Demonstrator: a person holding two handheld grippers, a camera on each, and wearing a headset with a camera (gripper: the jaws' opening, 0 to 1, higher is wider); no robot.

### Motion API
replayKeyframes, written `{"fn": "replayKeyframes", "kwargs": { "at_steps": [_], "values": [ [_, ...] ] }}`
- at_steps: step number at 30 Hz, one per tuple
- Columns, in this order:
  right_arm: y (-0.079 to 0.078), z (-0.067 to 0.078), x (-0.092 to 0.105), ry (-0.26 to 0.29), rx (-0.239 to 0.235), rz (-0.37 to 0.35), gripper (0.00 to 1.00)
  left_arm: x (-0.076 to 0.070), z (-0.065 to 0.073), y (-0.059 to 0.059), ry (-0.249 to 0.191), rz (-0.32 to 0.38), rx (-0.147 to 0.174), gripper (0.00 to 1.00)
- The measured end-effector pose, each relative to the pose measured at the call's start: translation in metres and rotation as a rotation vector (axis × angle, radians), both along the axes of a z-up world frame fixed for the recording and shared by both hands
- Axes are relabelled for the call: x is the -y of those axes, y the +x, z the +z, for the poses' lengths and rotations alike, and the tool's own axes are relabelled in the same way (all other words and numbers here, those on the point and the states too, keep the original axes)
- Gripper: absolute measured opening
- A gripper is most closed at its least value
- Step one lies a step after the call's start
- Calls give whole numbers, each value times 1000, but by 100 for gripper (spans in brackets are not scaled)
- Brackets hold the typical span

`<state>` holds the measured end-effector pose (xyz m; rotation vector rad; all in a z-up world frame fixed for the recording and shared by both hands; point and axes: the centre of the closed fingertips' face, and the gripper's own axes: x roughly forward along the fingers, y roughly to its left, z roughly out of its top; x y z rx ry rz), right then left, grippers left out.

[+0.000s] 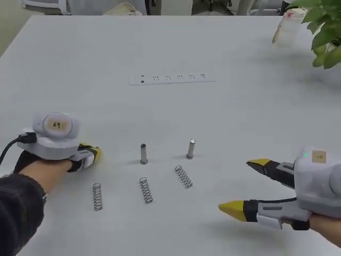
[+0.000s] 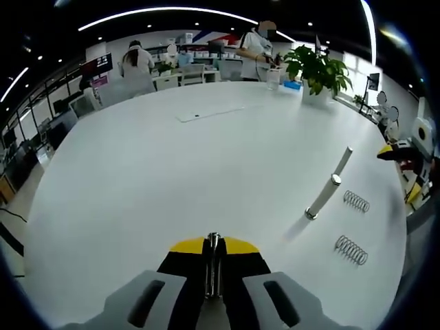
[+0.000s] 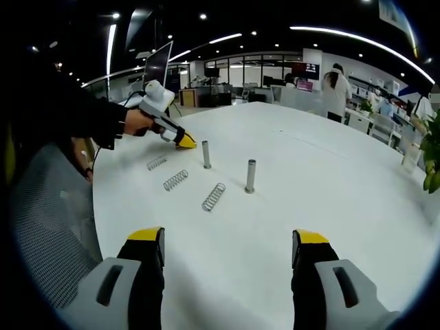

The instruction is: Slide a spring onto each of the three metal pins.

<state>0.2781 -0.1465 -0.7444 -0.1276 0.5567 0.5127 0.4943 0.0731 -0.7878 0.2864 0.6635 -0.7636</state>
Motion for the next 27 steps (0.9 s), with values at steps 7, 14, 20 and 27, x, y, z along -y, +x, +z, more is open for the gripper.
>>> {"fn": "replayKeyframes", "kwargs": {
  "at_steps": [7, 14, 20, 27],
  "values": [
    [1, 0, 0, -1, 2, 1, 74, -1, 2, -4, -7, 5, -8, 0],
    [1, 1, -1, 0, 4, 5, 74, 0, 7, -8, -21, 4, -8, 0],
    [1, 2, -2, -1, 7, 9, 74, -1, 13, -13, -31, 2, -3, 0],
    [1, 3, -4, 0, 11, 15, 74, -3, 19, -20, -44, -5, 7, 0]
  ]
}}
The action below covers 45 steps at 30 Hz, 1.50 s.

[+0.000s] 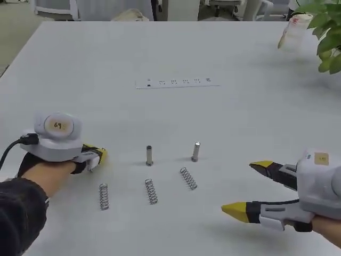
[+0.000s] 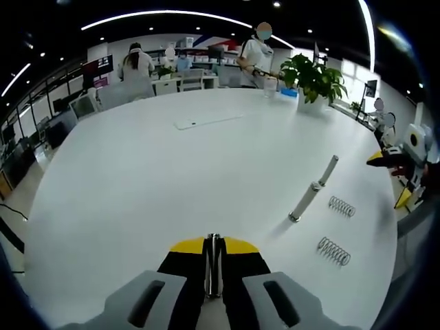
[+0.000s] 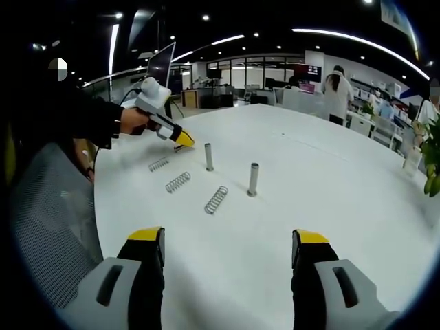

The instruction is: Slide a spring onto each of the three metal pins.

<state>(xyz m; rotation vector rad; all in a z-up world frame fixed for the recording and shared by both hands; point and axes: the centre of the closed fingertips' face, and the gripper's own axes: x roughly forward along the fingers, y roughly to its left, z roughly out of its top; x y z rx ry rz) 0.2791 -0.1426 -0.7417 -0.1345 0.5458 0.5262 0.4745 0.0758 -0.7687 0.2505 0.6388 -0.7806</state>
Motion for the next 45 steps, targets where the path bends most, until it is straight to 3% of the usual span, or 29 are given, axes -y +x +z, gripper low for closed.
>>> {"fn": "replayKeyframes", "kwargs": {
  "at_steps": [45],
  "values": [
    [0, 3, -6, -11, 5, 22, 75, -13, 16, -13, -59, 22, 28, 0]
  ]
}}
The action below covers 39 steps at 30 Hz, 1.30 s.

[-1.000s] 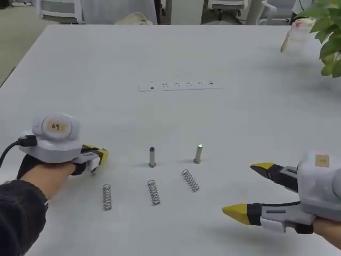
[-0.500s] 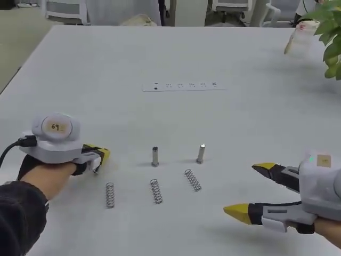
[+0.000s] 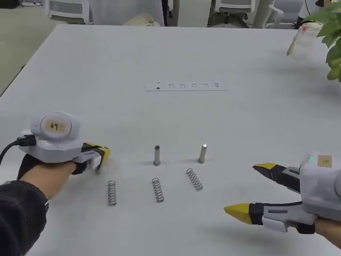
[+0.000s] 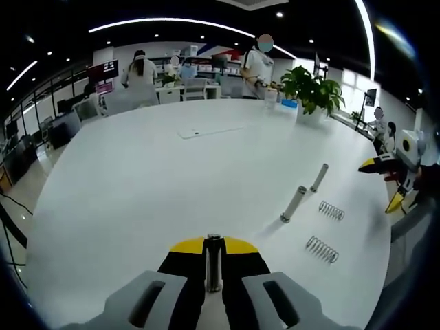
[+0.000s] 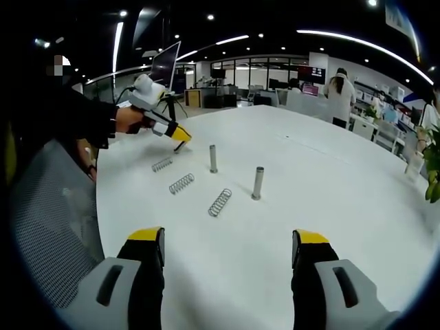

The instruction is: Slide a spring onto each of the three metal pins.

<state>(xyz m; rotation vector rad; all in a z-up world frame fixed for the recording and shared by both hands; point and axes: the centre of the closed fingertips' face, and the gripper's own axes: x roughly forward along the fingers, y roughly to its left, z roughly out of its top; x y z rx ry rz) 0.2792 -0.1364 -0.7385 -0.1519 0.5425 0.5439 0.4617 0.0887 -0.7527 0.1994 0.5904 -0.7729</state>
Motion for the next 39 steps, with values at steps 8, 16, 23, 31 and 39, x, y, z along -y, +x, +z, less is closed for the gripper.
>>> {"fn": "replayKeyframes", "kwargs": {
  "at_steps": [8, 16, 23, 31, 39],
  "values": [
    [0, 1, 0, -2, 0, 2, 75, 1, 3, 0, -9, -1, 5, 0],
    [0, 1, 0, 0, -1, 3, 75, 4, 6, -1, -17, -7, 12, 0],
    [0, 0, -1, -3, -4, 6, 75, 5, 9, -1, -25, -8, 18, 0],
    [0, 1, -1, -5, -3, 9, 75, 8, 10, -2, -38, -12, 19, 0],
    [0, 1, -1, -5, 0, 9, 75, 9, 10, -1, -41, -13, 12, 0]
  ]
}}
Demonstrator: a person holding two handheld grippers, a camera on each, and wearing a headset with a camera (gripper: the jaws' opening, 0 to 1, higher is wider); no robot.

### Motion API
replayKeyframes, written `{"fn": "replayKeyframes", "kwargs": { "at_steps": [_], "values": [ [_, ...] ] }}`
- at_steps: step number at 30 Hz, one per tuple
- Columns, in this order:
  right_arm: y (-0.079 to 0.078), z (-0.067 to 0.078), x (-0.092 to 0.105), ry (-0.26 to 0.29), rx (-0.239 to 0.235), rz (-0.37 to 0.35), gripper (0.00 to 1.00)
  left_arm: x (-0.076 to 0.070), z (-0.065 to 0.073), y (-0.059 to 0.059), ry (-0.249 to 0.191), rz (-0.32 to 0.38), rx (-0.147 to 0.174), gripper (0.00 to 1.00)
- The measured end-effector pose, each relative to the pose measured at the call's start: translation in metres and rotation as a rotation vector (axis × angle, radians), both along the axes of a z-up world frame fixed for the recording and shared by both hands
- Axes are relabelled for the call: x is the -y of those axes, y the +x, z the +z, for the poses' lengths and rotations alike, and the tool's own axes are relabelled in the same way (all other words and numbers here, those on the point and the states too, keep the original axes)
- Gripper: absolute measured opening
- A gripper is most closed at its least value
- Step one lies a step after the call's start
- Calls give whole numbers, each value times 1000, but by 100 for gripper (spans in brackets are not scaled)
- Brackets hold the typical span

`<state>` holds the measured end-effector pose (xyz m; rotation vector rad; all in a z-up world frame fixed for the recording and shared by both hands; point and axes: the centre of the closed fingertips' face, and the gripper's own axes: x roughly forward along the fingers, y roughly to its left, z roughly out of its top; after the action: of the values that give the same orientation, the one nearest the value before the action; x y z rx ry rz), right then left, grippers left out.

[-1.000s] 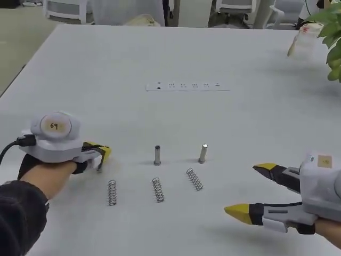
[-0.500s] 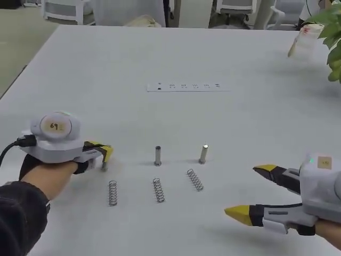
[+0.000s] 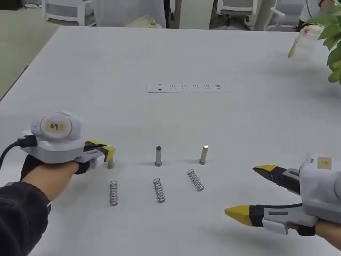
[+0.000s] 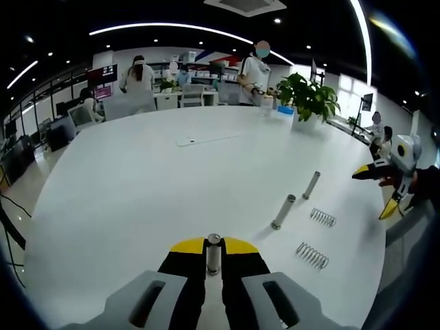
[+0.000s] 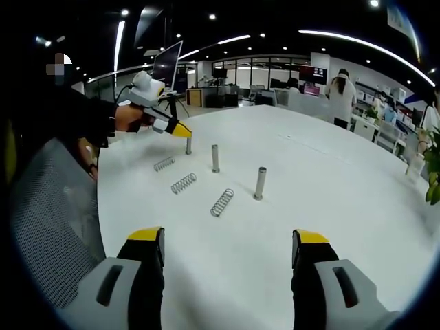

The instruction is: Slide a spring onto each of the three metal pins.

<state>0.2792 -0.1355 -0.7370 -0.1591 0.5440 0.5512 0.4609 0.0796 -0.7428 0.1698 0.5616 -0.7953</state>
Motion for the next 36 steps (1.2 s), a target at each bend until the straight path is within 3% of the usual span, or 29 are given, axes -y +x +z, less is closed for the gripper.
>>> {"fn": "replayKeyframes", "kwargs": {
  "at_steps": [18, 36],
  "values": [
    [0, -1, -1, -7, -2, 2, 75, 3, 1, -6, -21, -6, -15, 0],
    [0, -1, -2, -7, -2, 3, 75, 10, 2, -11, -27, -27, 2, 0]
  ]
}}
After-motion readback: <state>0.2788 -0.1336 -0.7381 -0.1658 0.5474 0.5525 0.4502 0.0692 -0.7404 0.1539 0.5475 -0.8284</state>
